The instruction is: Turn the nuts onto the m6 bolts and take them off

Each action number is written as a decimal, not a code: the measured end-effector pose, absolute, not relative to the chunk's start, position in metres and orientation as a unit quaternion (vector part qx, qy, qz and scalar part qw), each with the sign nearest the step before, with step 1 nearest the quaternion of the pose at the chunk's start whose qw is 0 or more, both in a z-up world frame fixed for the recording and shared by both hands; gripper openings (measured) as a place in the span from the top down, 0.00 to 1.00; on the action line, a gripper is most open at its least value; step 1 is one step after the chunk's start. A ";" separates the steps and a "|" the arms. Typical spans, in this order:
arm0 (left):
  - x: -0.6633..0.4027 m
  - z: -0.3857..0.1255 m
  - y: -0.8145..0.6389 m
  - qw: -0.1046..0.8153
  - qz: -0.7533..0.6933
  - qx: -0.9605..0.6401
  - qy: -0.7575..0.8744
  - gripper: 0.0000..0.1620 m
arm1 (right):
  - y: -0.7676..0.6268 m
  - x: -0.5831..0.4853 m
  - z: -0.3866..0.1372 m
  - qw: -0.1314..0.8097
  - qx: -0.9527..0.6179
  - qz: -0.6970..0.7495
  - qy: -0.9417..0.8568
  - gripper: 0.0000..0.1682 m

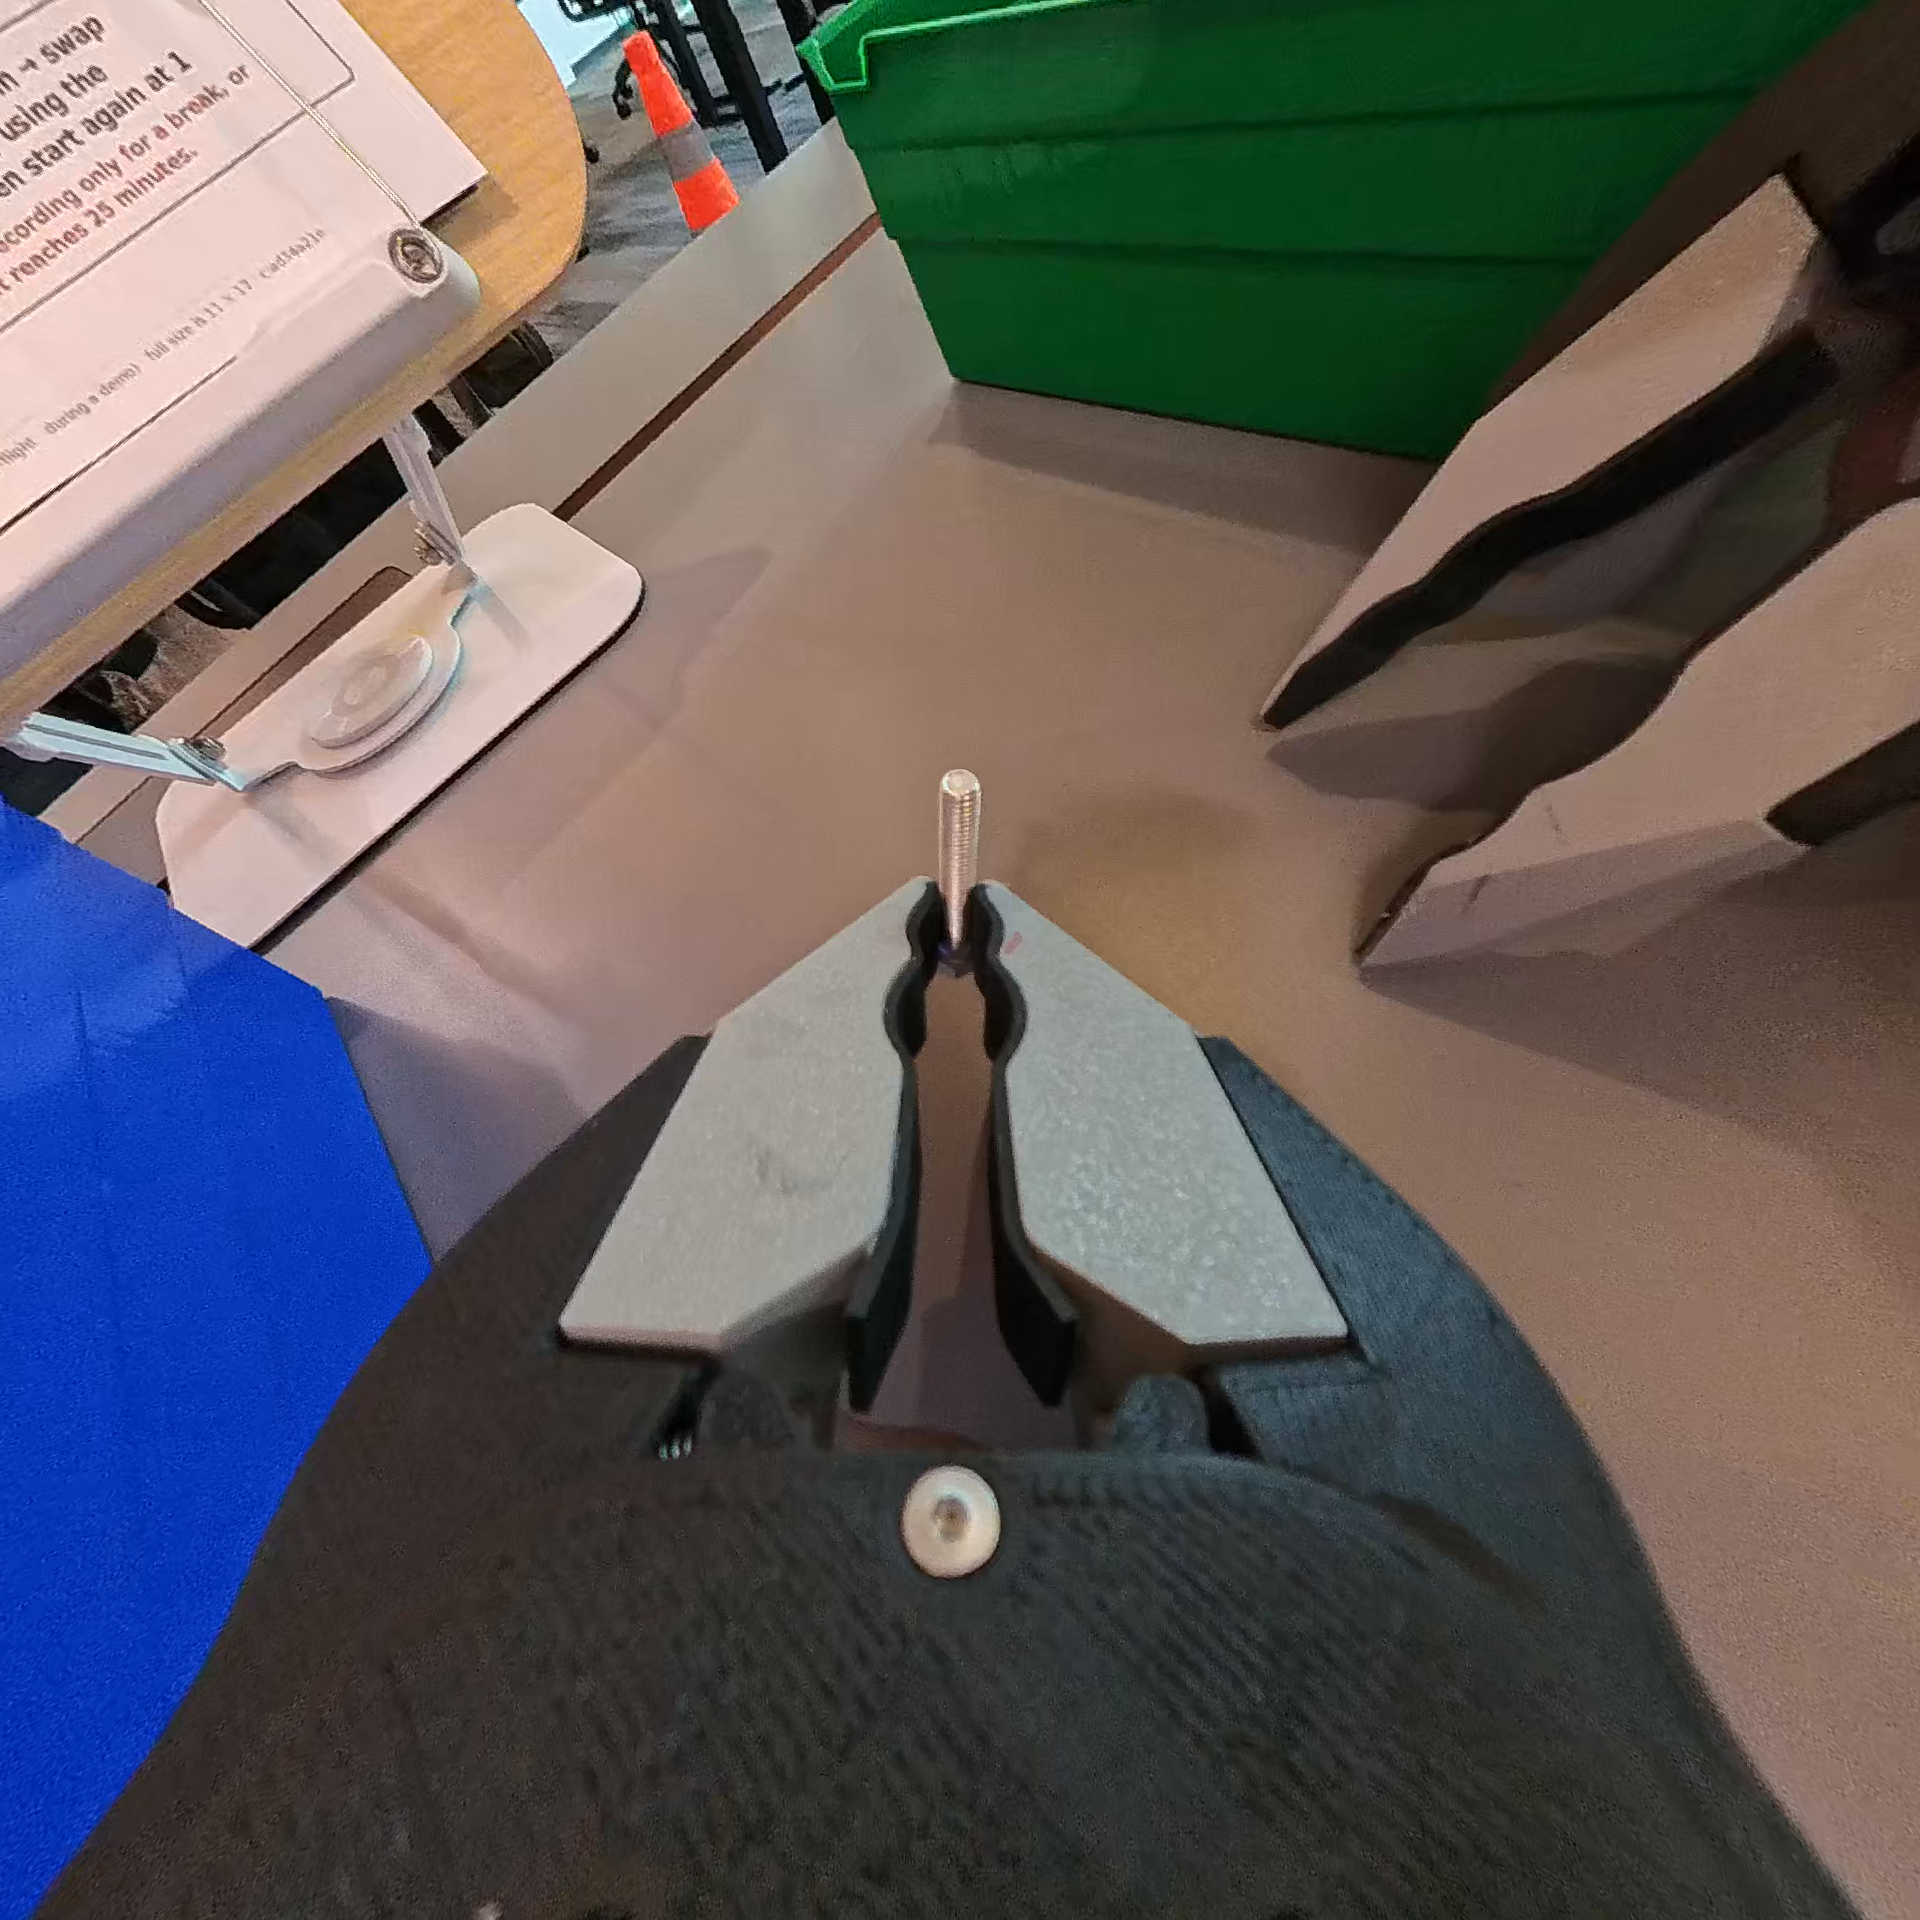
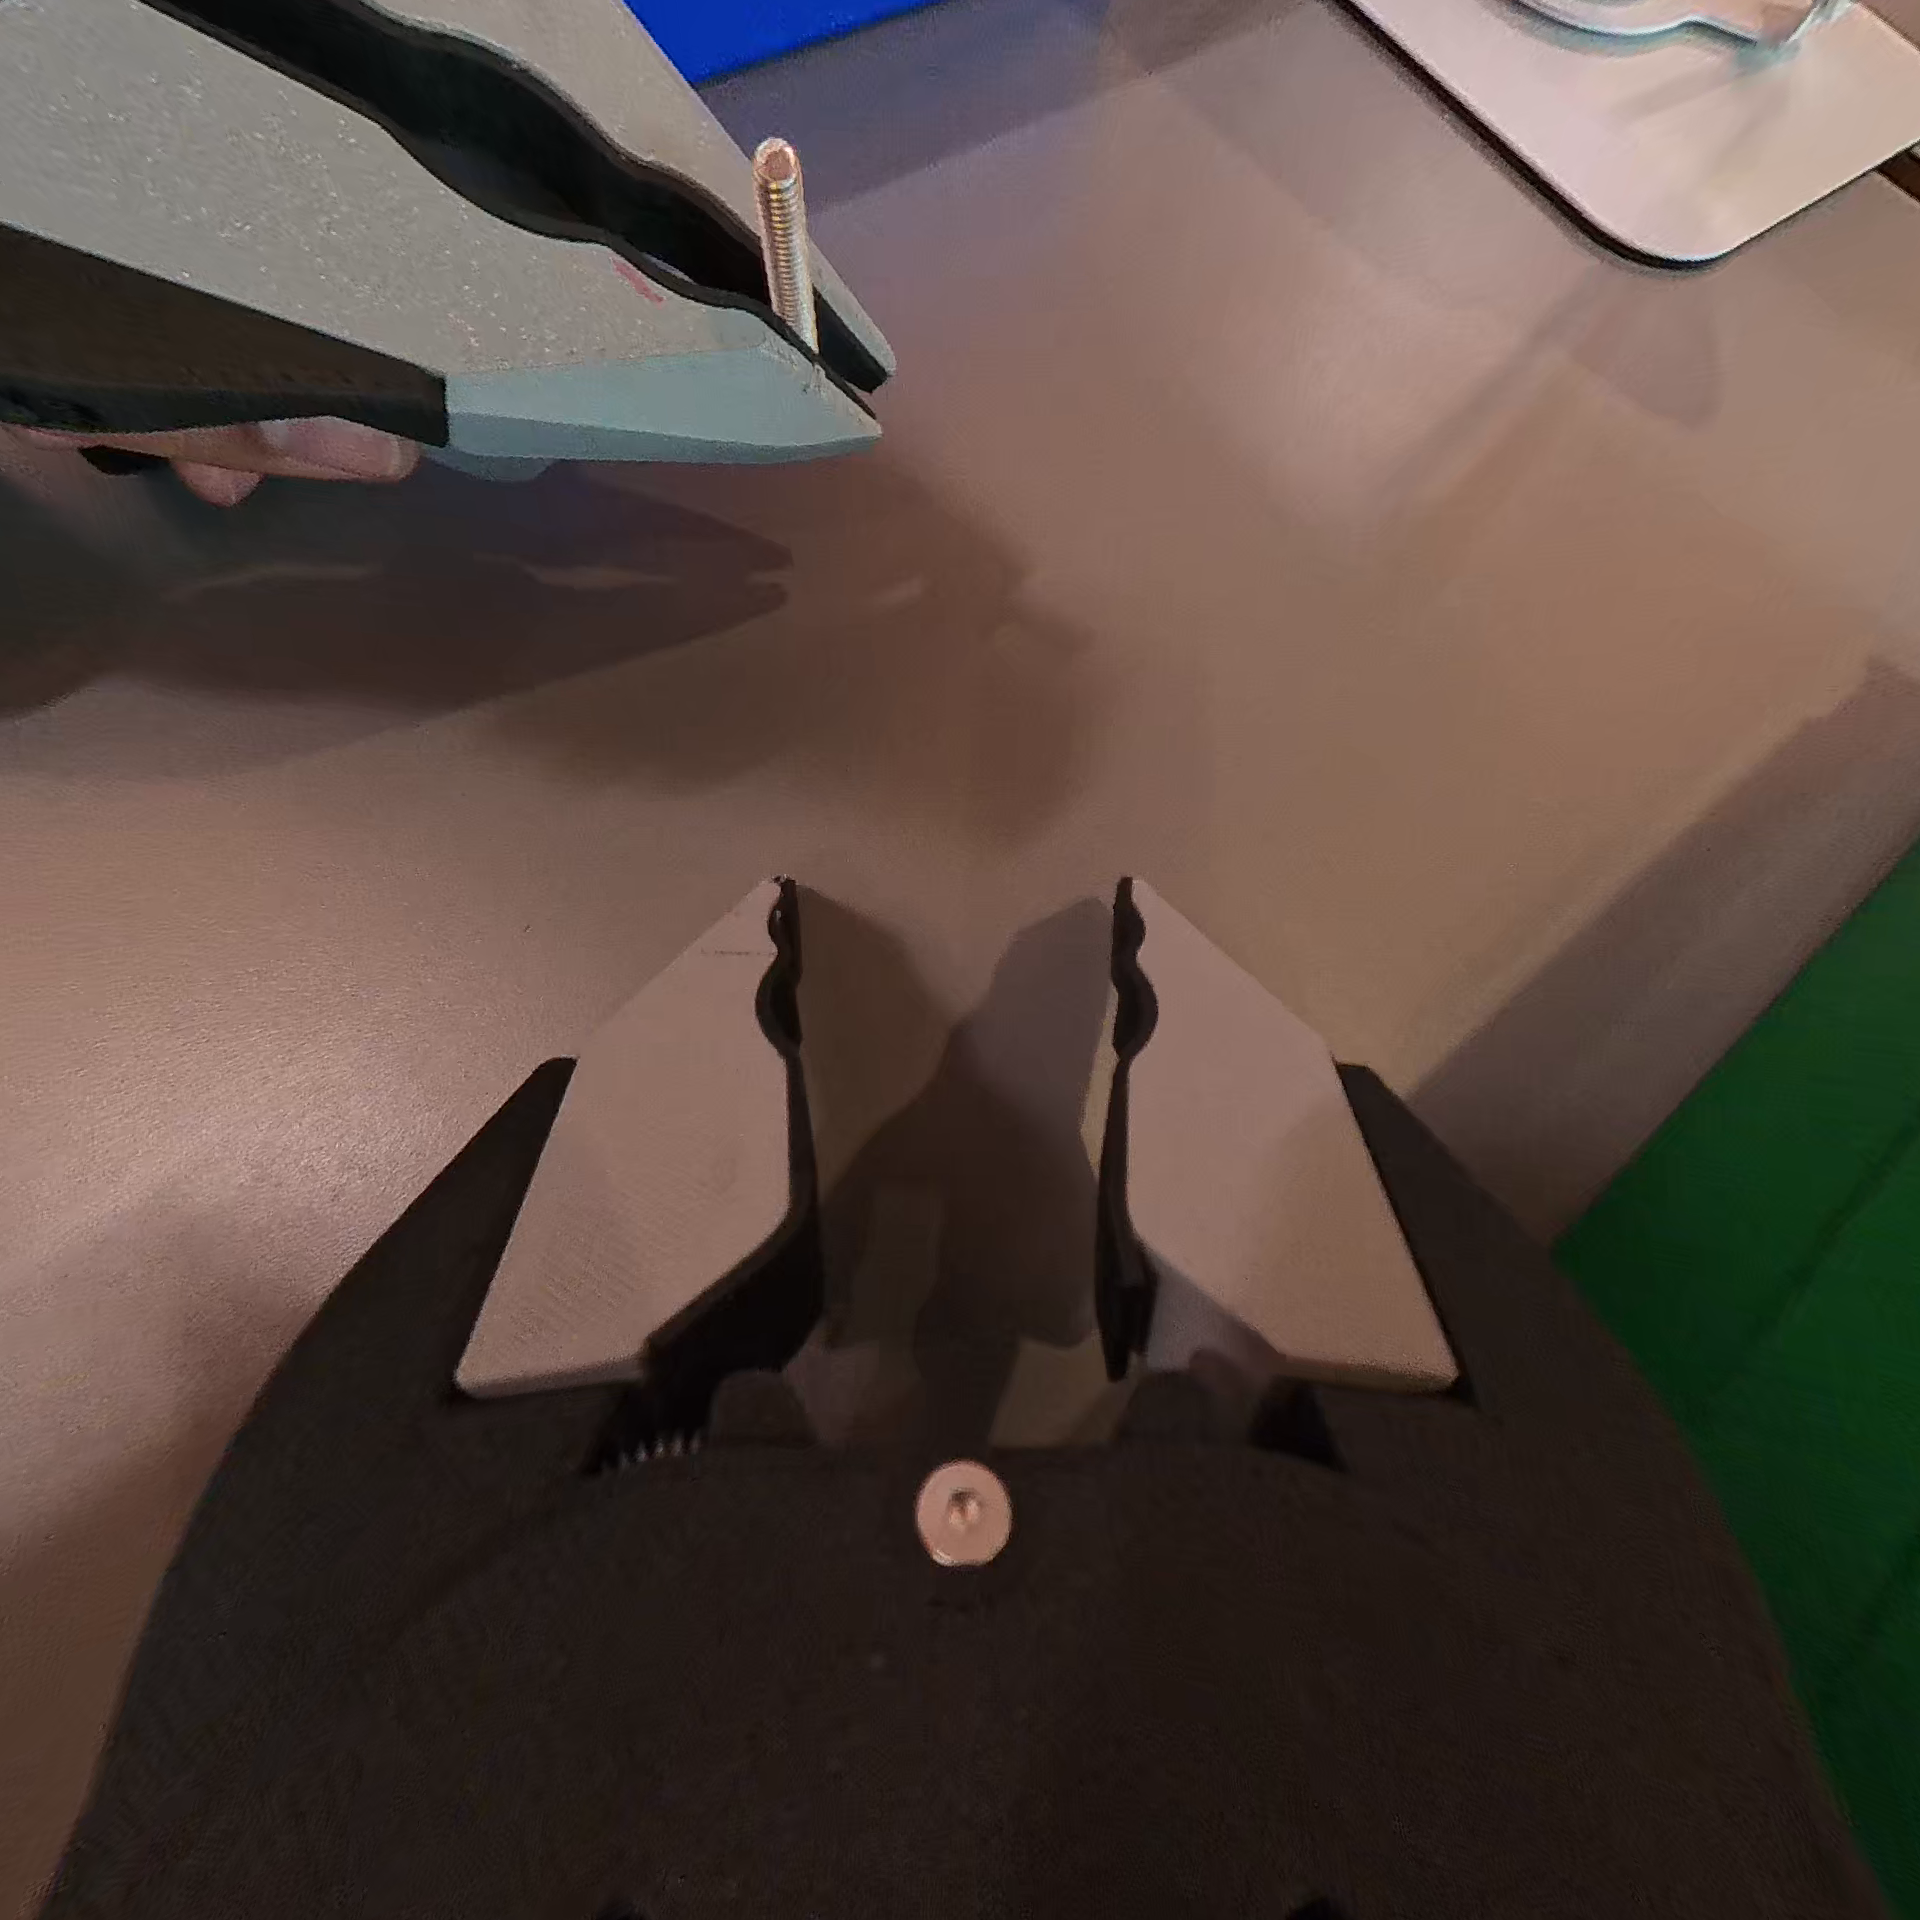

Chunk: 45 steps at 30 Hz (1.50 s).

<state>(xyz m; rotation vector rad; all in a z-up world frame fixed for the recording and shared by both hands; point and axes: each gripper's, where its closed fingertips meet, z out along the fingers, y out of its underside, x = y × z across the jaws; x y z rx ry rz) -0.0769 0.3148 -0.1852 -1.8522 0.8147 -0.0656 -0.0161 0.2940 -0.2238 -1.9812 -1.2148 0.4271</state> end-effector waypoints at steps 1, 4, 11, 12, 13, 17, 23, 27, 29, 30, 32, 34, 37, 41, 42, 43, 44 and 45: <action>-0.076 -0.186 0.315 0.529 -0.025 -0.775 0.345 0.98 | 0.294 -0.016 -0.224 0.379 -0.776 0.167 -0.475 0.66; -0.073 -0.190 0.314 0.522 -0.008 -0.773 0.360 0.98 | 0.295 -0.016 -0.224 0.379 -0.778 0.167 -0.473 0.65; -0.073 -0.193 0.315 0.516 -0.002 -0.774 0.366 0.98 | 0.299 -0.014 -0.224 0.383 -0.780 0.162 -0.468 0.65; -0.073 -0.193 0.316 0.517 0.000 -0.774 0.366 0.98 | 0.300 -0.014 -0.224 0.385 -0.779 0.160 -0.468 0.65; -0.073 -0.193 0.318 0.517 0.001 -0.774 0.366 0.98 | 0.300 -0.014 -0.224 0.386 -0.777 0.159 -0.471 0.65; -0.060 -0.196 0.314 0.512 0.010 -0.764 0.392 0.98 | 0.302 -0.013 -0.219 0.404 -0.770 0.155 -0.469 0.65; -0.073 -0.189 0.313 0.534 0.026 -0.760 0.369 0.98 | 0.303 -0.013 -0.220 0.415 -0.762 0.120 -0.482 0.67; -0.077 -0.188 0.311 0.537 0.029 -0.762 0.361 0.98 | 0.307 -0.010 -0.220 0.417 -0.771 0.113 -0.468 0.65; -0.077 -0.193 0.313 0.524 0.039 -0.768 0.367 0.98 | 0.310 -0.007 -0.221 0.411 -0.783 0.118 -0.450 0.61; -0.075 -0.196 0.313 0.517 0.045 -0.767 0.376 0.98 | 0.310 -0.005 -0.222 0.407 -0.791 0.123 -0.441 0.60; -0.072 -0.200 0.311 0.512 0.063 -0.760 0.395 0.98 | 0.308 -0.004 -0.223 0.400 -0.796 0.131 -0.435 0.61; -0.072 -0.201 0.311 0.509 0.073 -0.759 0.399 0.98 | 0.306 -0.004 -0.223 0.399 -0.796 0.132 -0.435 0.62; -0.077 -0.198 0.316 0.514 0.066 -0.770 0.373 0.98 | 0.301 -0.008 -0.222 0.406 -0.782 0.127 -0.456 0.64; -0.087 -0.187 0.322 0.546 0.103 -0.760 0.339 0.98 | 0.296 -0.014 -0.219 0.429 -0.751 0.098 -0.493 0.71; -0.089 -0.185 0.322 0.551 0.121 -0.755 0.335 0.98 | 0.297 -0.015 -0.218 0.436 -0.745 0.087 -0.497 0.71; -0.090 -0.185 0.323 0.551 0.137 -0.753 0.332 0.98 | 0.299 -0.015 -0.218 0.442 -0.742 0.078 -0.498 0.71; -0.089 -0.187 0.323 0.545 0.149 -0.755 0.332 0.98 | 0.300 -0.014 -0.217 0.447 -0.741 0.070 -0.496 0.70; -0.087 -0.190 0.323 0.538 0.161 -0.755 0.339 0.98 | 0.301 -0.013 -0.216 0.453 -0.739 0.062 -0.495 0.68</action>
